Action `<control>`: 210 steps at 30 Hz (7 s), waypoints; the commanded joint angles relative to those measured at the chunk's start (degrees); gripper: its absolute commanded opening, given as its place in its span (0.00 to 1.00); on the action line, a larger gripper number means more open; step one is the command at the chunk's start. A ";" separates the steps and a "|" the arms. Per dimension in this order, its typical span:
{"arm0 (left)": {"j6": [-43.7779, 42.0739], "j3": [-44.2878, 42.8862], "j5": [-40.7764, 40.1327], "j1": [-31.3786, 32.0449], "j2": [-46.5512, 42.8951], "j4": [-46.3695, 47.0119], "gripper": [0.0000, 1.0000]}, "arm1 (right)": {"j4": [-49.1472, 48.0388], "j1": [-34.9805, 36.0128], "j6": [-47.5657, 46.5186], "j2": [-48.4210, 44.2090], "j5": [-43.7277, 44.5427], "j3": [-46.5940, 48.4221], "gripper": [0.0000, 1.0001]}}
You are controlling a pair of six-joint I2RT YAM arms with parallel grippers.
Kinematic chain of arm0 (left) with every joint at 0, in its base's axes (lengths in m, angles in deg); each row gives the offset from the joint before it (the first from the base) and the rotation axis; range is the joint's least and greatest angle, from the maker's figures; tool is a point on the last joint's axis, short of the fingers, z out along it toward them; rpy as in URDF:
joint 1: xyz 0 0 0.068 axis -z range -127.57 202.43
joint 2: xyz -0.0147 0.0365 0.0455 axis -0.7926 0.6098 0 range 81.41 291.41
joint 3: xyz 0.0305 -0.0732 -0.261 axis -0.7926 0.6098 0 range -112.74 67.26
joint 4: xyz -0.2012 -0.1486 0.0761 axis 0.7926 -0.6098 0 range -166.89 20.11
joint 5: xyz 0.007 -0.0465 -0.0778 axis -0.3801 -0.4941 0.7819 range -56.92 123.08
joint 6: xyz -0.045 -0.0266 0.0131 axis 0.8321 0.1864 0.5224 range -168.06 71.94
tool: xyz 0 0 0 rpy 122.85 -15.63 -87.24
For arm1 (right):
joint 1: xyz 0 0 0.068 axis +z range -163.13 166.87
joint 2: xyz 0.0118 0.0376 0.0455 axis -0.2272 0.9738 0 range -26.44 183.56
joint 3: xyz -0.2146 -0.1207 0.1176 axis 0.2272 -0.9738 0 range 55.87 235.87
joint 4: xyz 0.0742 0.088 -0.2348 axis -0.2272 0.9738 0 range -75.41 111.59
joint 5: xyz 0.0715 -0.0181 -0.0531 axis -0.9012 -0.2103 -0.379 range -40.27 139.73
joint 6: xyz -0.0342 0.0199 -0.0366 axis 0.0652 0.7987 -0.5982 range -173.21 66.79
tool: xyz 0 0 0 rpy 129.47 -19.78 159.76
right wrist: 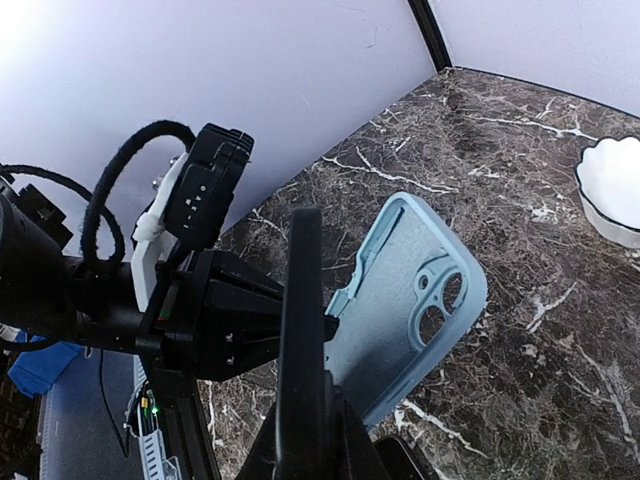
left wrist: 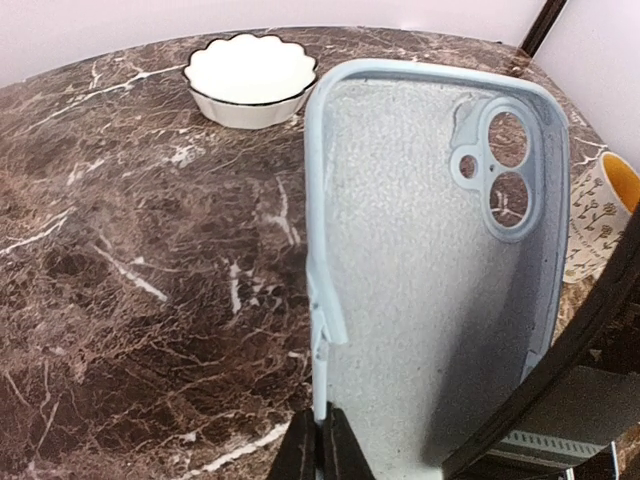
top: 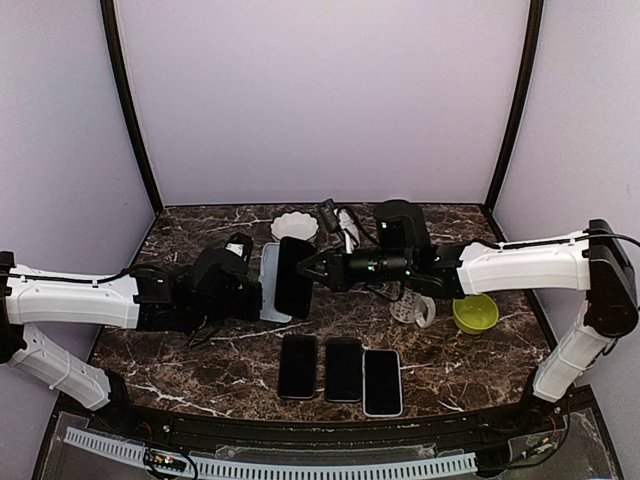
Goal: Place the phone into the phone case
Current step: Move the phone case to the center of the board, then install the phone into the phone case, then adjust the phone and the phone case, then pick up the phone with the phone case at the center of the board.
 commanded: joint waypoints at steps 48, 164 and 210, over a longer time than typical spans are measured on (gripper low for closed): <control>0.60 -6.11 20.15 -17.23 20.02 -1.24 0.45 | 1.48 -13.71 0.97 23.37 -16.90 20.27 0.00; -1.28 -8.84 36.45 -9.54 34.26 2.59 0.07 | 29.75 -2.58 8.33 28.71 17.03 14.18 0.10; -7.74 -7.30 31.45 -18.25 24.52 -1.25 0.12 | 45.59 4.23 5.57 34.53 30.23 31.51 0.98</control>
